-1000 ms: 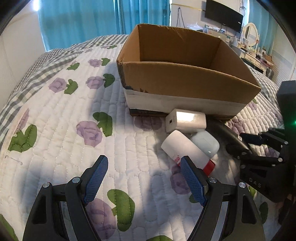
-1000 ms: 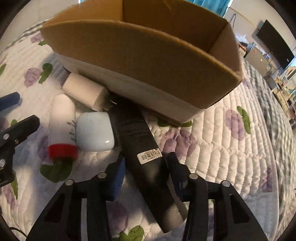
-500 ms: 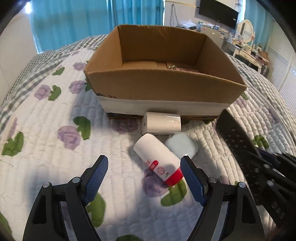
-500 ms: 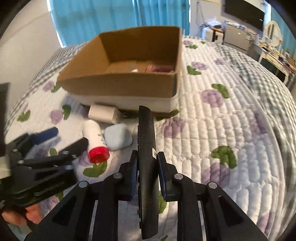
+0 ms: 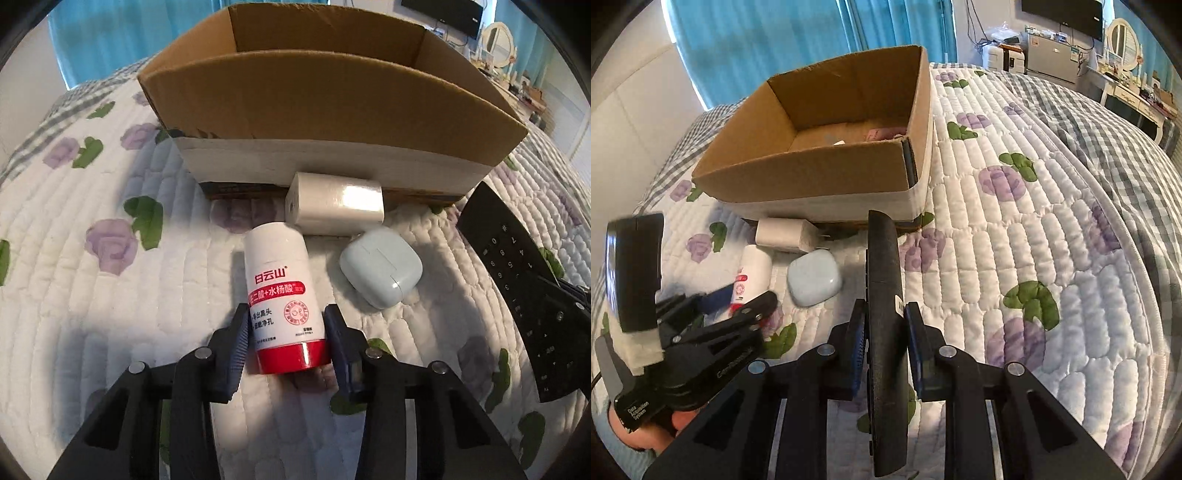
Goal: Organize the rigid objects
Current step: 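Grasp the red-capped white bottle with the left tool, then lower the bottle and remote into the box and open both tools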
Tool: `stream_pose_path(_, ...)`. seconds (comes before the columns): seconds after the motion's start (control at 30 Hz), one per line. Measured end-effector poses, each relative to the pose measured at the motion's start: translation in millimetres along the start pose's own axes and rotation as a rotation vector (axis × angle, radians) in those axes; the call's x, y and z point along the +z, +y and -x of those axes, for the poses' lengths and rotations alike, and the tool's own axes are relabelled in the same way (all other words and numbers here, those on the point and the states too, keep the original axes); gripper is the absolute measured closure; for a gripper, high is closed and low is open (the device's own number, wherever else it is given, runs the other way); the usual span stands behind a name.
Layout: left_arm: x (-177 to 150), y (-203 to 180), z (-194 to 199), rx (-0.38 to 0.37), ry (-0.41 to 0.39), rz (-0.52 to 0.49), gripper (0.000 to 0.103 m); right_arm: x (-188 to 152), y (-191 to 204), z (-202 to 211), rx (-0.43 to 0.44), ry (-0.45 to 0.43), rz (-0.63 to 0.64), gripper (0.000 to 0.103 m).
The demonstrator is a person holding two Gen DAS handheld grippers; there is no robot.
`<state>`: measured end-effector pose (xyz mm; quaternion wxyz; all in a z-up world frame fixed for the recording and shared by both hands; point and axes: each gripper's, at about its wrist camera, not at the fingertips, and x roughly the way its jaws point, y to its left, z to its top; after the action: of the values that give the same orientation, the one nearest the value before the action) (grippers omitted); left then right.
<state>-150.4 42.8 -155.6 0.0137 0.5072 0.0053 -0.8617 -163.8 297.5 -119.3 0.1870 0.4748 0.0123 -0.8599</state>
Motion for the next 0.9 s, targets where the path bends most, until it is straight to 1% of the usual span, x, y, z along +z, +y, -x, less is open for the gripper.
stream_pose_path(0.1,4.0,1.2,0.2,-0.004,-0.005,0.017,0.062,0.0,2.7,-1.2,-0.001,0.004,0.005,0.084)
stream_pose_path(0.2,2.0,1.8,7.5,-0.021,-0.019,0.011,0.064,-1.1,4.5,-0.1,-0.008,0.001,0.011,0.084)
stream_pose_path(0.33,-3.0,0.6,30.7,-0.047,-0.065,-0.008,0.066,-0.8,6.9,3.0,-0.011,-0.010,0.018,0.084)
stream_pose_path(0.47,-8.4,-0.5,62.5,-0.080,-0.109,-0.025,0.066,-2.1,15.2,11.7,-0.016,-0.033,0.043,0.084)
stream_pose_path(0.67,-11.8,-5.4,100.1,-0.098,-0.179,-0.053,0.067,-1.7,25.6,37.7,0.006,-0.077,0.028,0.084)
stream_pose_path(0.73,-4.3,0.2,100.0,-0.097,-0.202,-0.056,0.067,-0.3,28.4,47.2,0.011,-0.093,0.020,0.084)
stream_pose_path(0.9,8.1,5.0,128.2,-0.103,-0.265,-0.060,0.067,10.8,39.1,71.3,0.005,-0.139,0.033,0.084)
